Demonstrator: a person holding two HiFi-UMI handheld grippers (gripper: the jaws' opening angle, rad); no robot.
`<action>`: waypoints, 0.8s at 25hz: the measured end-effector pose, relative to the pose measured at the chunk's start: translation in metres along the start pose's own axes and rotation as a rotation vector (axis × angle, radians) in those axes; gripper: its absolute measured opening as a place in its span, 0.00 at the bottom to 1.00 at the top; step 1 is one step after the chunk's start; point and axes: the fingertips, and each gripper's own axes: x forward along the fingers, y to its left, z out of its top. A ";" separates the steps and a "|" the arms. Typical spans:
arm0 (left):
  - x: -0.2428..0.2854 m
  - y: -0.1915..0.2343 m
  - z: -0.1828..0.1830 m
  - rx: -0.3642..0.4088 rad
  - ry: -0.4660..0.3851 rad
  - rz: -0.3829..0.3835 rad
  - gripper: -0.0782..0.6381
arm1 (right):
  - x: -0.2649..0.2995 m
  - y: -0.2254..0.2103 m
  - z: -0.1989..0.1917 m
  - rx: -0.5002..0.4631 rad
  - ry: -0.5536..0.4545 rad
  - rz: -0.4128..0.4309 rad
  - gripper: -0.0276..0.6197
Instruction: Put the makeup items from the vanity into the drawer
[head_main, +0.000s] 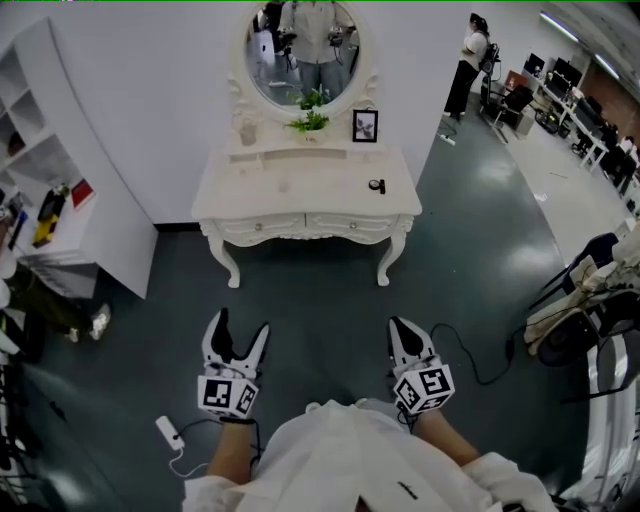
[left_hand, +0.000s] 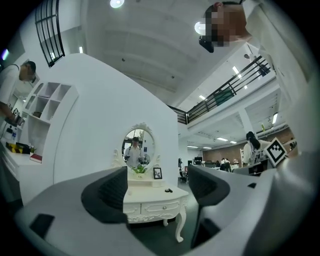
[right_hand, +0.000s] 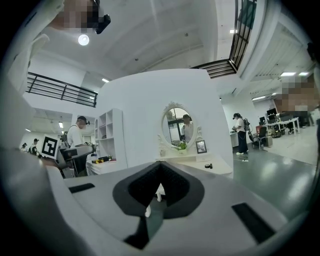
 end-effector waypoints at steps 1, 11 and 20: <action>-0.001 0.004 -0.002 -0.005 0.006 0.002 0.62 | 0.002 0.004 0.000 0.000 0.003 0.000 0.07; 0.013 0.027 -0.021 -0.038 0.036 0.038 0.63 | 0.031 0.003 -0.007 -0.012 0.016 0.011 0.07; 0.073 0.050 -0.027 -0.027 0.072 0.071 0.63 | 0.099 -0.025 -0.008 0.015 0.030 0.072 0.07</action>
